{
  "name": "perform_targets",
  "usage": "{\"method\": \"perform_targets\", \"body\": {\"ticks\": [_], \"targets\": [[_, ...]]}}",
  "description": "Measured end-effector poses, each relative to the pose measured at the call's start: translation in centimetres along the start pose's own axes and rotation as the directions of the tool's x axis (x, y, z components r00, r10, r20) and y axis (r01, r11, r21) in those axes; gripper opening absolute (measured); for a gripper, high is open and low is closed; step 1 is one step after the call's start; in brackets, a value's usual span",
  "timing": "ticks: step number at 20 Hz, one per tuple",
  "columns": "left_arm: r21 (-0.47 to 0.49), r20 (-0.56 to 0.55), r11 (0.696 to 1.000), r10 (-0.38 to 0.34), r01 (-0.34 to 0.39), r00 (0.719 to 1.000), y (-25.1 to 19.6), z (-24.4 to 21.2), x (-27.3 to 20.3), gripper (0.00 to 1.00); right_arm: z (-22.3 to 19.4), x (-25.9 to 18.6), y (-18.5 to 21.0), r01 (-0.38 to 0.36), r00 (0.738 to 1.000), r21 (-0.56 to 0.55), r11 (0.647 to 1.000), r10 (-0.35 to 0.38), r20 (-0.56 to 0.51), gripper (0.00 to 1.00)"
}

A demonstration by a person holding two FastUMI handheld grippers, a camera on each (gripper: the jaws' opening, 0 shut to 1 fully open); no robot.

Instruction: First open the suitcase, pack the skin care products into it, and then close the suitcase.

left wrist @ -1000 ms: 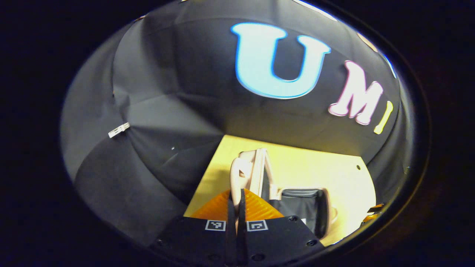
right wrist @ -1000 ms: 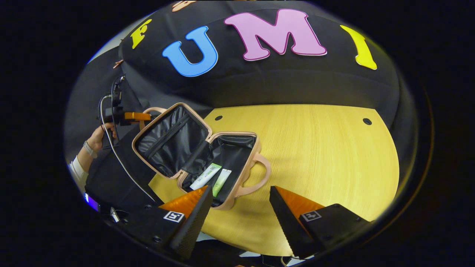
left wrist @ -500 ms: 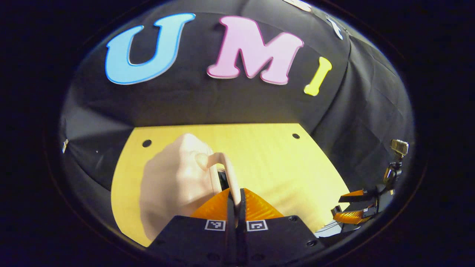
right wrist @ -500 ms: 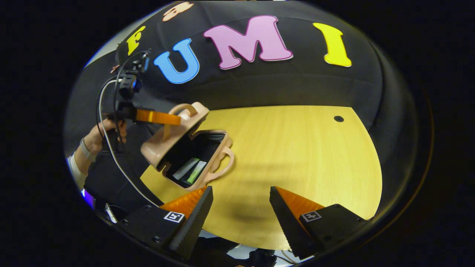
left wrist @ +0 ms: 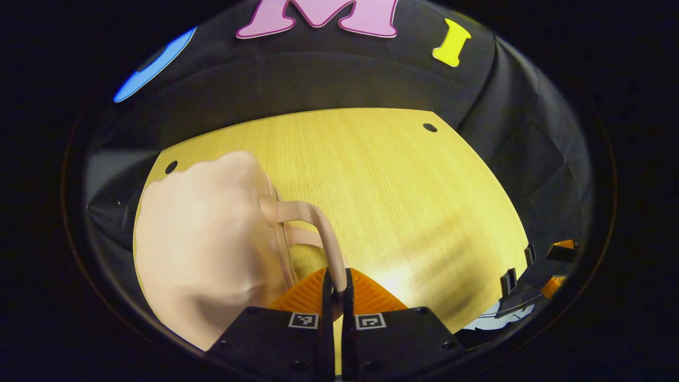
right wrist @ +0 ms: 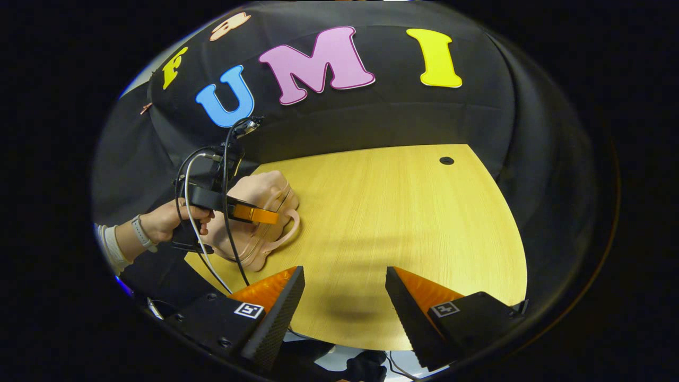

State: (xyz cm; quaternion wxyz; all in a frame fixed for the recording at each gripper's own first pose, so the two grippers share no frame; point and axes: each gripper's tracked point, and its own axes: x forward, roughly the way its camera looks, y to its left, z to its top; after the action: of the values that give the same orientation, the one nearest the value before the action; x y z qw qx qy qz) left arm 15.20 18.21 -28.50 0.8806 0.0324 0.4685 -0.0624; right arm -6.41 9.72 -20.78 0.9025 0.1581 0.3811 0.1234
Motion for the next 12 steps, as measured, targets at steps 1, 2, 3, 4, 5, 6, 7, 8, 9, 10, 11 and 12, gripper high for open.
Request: {"method": "perform_targets", "body": {"ticks": [1, 2, 3, 4, 5, 6, 7, 8, 9, 10, 11, 12], "targets": [[-0.003, 0.004, 1.000, 0.022, -0.022, 1.000, -0.1, 0.2, -0.3, 0.12, 0.2, 0.2, 0.0, 0.003, 1.000, 0.004, 1.000, -0.003, 0.002, 0.97], [-0.002, 0.019, 0.999, 0.040, -0.040, 0.999, 0.1, 0.6, -0.8, 0.12, 0.5, 0.5, 0.1, 0.004, 1.000, 0.006, 1.000, -0.004, 0.008, 0.97], [0.010, 0.042, 0.999, 0.044, -0.045, 0.998, -0.1, 1.0, -1.5, 0.13, 1.0, 0.7, 0.4, 0.001, 1.000, 0.006, 1.000, -0.001, 0.019, 0.98], [0.028, 0.070, 0.999, 0.025, -0.027, 0.997, -0.6, 1.4, -2.3, 0.19, 1.6, 0.8, 0.7, -0.002, 1.000, 0.000, 1.000, 0.002, 0.030, 0.97], [0.042, 0.104, 0.999, -0.004, 0.000, 0.995, -1.6, 1.8, -3.4, 0.17, 2.2, 1.0, 1.1, -0.004, 0.999, -0.009, 1.000, 0.005, 0.042, 0.98], [0.058, 0.141, 0.998, -0.018, 0.009, 0.990, -2.1, 2.6, -4.9, 0.24, 2.9, 1.1, 1.4, -0.007, 0.999, -0.020, 1.000, 0.008, 0.052, 0.98], [0.072, 0.181, 0.997, -0.015, 0.002, 0.983, -2.2, 3.1, -6.4, 0.34, 3.6, 1.3, 1.8, -0.014, 0.998, -0.028, 1.000, 0.015, 0.064, 0.98], [0.089, 0.220, 0.996, -0.018, -0.002, 0.975, -2.7, 3.6, -7.9, 0.46, 4.4, 1.5, 2.4, -0.022, 0.997, -0.035, 0.999, 0.024, 0.074, 0.97], [0.096, 0.269, 0.995, -0.017, -0.009, 0.963, -3.1, 4.3, -9.6, 0.63, 5.4, 1.4, 2.7, -0.025, 0.995, -0.043, 0.999, 0.029, 0.096, 0.97], [0.096, 0.320, 0.995, -0.024, -0.007, 0.947, -3.7, 5.3, -11.2, 0.67, 6.7, 1.3, 3.0, -0.024, 0.992, -0.056, 0.998, 0.031, 0.124, 0.97], [0.092, 0.372, 0.996, -0.027, -0.008, 0.928, -4.3, 6.0, -13.1, 0.76, 7.9, 1.0, 3.2, -0.016, 0.987, -0.074, 0.997, 0.027, 0.160, 0.97], [0.085, 0.427, 0.996, -0.025, -0.013, 0.904, -4.7, 6.8, -14.8, 0.78, 9.5, 0.6, 3.3, -0.001, 0.979, -0.094, 0.996, 0.020, 0.201, 0.98]]}}
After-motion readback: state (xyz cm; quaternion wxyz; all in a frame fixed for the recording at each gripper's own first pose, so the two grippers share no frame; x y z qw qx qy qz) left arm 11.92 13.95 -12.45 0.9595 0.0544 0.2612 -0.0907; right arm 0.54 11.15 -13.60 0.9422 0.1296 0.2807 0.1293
